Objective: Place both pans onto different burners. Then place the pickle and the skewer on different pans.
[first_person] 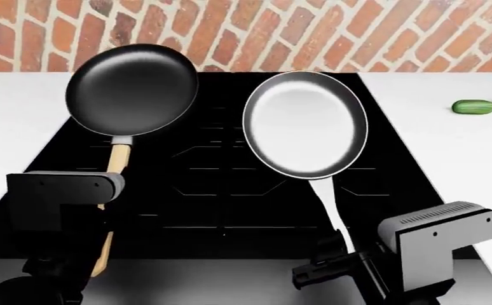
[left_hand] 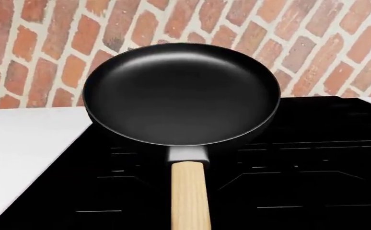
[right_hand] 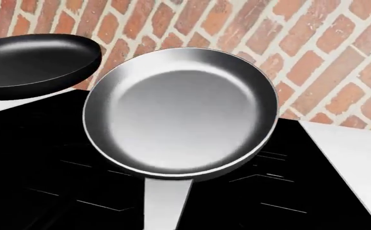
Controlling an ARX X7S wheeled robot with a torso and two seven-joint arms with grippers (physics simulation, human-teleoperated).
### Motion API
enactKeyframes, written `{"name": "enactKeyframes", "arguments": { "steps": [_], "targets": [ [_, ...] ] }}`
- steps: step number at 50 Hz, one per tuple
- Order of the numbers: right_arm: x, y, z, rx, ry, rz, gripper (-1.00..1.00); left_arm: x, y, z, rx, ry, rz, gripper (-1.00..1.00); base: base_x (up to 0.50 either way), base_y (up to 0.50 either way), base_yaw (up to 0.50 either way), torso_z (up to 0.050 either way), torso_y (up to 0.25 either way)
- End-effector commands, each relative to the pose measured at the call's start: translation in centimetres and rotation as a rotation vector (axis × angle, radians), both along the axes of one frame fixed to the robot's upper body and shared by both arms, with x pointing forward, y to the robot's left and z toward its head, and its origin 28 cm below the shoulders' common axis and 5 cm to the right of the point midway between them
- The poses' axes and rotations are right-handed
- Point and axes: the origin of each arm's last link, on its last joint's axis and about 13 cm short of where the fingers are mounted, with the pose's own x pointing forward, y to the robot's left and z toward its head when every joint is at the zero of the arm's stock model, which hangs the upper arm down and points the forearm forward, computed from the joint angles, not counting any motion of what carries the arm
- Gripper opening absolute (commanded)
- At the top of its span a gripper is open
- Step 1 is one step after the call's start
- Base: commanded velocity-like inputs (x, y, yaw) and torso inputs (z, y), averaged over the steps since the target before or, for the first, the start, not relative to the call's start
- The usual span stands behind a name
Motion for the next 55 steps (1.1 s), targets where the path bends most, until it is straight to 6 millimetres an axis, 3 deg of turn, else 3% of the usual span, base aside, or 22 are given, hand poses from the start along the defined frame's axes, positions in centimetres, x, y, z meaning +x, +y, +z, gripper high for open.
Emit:
{"name": "enactKeyframes", "arguments": {
  "steps": [1,13,26,55],
  "targets": [
    [0.3,-0.3,0.9,0.021,-0.095,-0.181,-1.00,0.4,0.5,1.4,0.005,-0.114,0.065,-1.00,0.00,0.00,0.00,0.000,0.010],
    [2.6,-0.6,0.3,-0.010,0.048,-0.215,-1.00,-0.1,1.1,1.0,0.027,-0.062,0.071,-1.00,0.00,0.00,0.00,0.001,0.004],
    [2.5,-1.0,0.3,-0.022,0.113,-0.248,-1.00,-1.0,1.5,0.7,0.010,-0.051,0.088,-1.00,0.00,0.00,0.00,0.002,0.004],
    [2.6,-1.0,-2.9,-0.012,0.233,-0.267,-1.00,-1.3,1.8,0.8,-0.019,-0.064,0.097,-1.00,0.00,0.00,0.00,0.001,0.004]
  ]
}}
